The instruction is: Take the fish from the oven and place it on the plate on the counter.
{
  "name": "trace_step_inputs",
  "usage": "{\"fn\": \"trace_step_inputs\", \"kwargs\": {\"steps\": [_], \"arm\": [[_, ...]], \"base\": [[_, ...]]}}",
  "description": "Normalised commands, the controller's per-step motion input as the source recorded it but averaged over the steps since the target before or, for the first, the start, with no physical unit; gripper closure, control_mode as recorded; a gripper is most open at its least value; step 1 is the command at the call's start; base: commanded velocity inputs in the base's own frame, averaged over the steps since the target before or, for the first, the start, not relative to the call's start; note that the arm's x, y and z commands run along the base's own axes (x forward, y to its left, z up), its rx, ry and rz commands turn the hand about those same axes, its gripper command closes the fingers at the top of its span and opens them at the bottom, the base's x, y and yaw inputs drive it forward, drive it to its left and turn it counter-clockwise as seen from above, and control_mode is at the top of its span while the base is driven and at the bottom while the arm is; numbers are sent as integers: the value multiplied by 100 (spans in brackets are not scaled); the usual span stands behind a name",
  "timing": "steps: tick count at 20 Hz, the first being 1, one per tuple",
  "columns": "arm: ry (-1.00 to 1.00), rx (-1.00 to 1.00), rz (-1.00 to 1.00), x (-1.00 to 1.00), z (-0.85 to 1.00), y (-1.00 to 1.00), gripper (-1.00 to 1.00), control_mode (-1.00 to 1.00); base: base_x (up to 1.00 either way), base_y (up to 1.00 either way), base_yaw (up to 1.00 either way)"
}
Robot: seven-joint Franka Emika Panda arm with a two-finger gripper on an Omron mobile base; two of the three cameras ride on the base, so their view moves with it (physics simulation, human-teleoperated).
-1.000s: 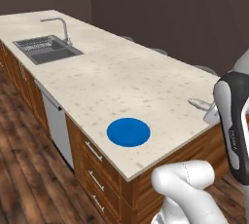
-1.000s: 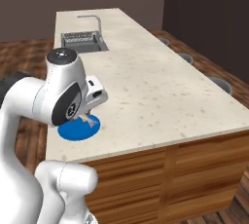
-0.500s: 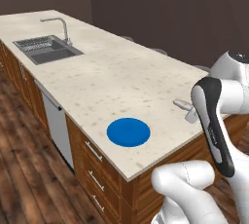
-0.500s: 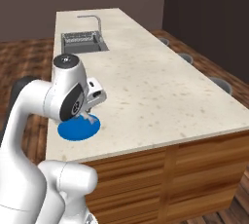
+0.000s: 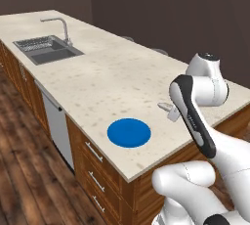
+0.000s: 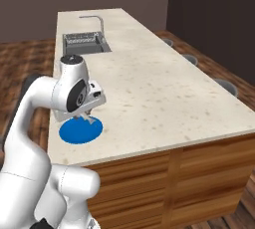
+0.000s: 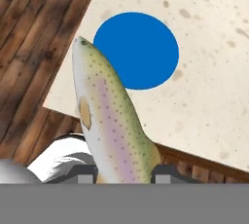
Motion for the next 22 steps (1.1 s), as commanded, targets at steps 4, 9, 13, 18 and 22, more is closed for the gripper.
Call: {"fn": "trace_step_inputs", "kwargs": {"steps": [4, 9, 13, 18, 22], "arm": [[0, 0, 0, 38, -49, 10, 100, -100], [2, 0, 0, 26, -33, 17, 100, -100], [8, 0, 0, 13, -33, 26, 100, -100], [8, 0, 0, 30, -35, 24, 100, -100], [3, -4, 0, 48, -28, 20, 100, -100]], "base": [[0, 0, 0], [0, 0, 0], [0, 0, 0], [0, 0, 0], [0, 0, 0]]}}
